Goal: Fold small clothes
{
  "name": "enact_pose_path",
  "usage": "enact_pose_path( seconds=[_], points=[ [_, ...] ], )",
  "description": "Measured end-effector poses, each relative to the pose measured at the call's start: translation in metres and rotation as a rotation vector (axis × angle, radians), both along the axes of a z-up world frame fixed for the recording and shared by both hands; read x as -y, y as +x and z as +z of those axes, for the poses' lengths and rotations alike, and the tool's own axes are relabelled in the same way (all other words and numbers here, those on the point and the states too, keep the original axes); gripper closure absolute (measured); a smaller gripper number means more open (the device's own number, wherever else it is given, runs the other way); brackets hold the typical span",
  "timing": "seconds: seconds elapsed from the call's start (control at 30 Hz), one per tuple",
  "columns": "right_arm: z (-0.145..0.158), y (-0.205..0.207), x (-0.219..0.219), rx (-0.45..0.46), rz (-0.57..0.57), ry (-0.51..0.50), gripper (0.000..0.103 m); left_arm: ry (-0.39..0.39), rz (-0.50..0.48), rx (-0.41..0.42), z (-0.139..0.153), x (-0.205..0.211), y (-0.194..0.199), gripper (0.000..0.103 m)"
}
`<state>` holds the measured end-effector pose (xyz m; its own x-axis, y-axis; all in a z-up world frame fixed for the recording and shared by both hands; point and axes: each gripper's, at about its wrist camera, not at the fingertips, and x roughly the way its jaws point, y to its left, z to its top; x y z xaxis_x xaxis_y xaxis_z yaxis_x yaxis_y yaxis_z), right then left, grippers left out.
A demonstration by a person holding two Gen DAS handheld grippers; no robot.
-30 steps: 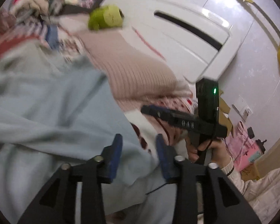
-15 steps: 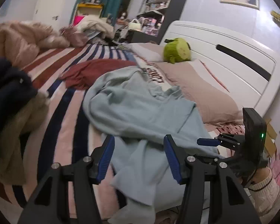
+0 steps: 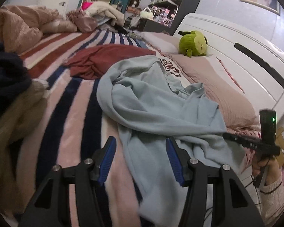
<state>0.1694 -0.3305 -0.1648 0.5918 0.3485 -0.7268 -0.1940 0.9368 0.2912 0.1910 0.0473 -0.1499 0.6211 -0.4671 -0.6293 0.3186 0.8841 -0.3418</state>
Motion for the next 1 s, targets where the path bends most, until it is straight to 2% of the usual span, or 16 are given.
enact_pose_path(
  seconds=[0.07,0.13,0.2,0.23,0.3,0.33,0.37,0.43,0.53,0.63,0.73,0.8,0.83,0.87,0.93,1.0],
  points=[
    [-0.007,0.002,0.007,-0.009,-0.028,-0.053,0.103,-0.005,-0.006,-0.031,-0.007,0.003,0.023,0.053],
    [-0.004,-0.001,0.012,-0.018,-0.005,-0.004,0.103,0.028,0.018,-0.050,-0.012,0.006,0.044,0.054],
    [0.011,-0.004,0.013,0.018,0.021,0.025,0.103,0.031,0.020,-0.064,-0.015,0.007,0.059,0.054],
    [0.021,-0.003,0.009,0.042,0.043,0.010,0.100,0.016,0.018,-0.075,-0.017,0.006,0.065,0.054],
    [0.038,0.003,-0.006,0.085,0.110,-0.030,0.084,-0.013,0.014,-0.093,-0.020,0.005,0.073,0.055],
    [0.044,0.008,-0.018,0.095,0.151,-0.038,0.070,-0.017,0.013,-0.098,-0.021,0.005,0.074,0.059],
    [0.048,0.014,-0.030,0.102,0.189,-0.046,0.064,-0.008,0.015,-0.101,-0.022,0.006,0.075,0.063],
    [0.051,0.025,-0.063,0.125,0.292,-0.091,0.064,0.013,0.031,-0.100,-0.022,0.007,0.075,0.080],
    [0.040,0.039,-0.110,0.133,0.429,-0.174,0.063,0.008,0.037,-0.078,-0.016,0.003,0.074,0.096],
    [0.023,0.055,-0.143,0.114,0.483,-0.250,0.063,0.054,0.028,-0.041,-0.002,0.005,0.070,0.101],
    [0.010,0.068,-0.157,0.083,0.522,-0.261,0.064,0.071,0.009,-0.024,0.009,0.007,0.074,0.102],
    [0.007,0.075,-0.156,0.078,0.515,-0.255,0.075,0.084,-0.013,-0.016,0.016,0.012,0.079,0.102],
    [0.007,0.078,-0.153,0.076,0.503,-0.245,0.093,0.088,-0.022,-0.008,0.020,0.016,0.082,0.102],
    [0.007,0.081,-0.147,0.071,0.479,-0.226,0.099,0.086,-0.033,-0.003,0.023,0.020,0.086,0.102],
    [0.011,0.089,-0.126,0.056,0.400,-0.143,0.100,0.098,-0.048,0.015,0.031,0.034,0.096,0.102],
    [0.014,0.094,-0.110,0.048,0.352,-0.106,0.100,0.100,-0.065,0.014,0.036,0.049,0.109,0.102]
  ],
)
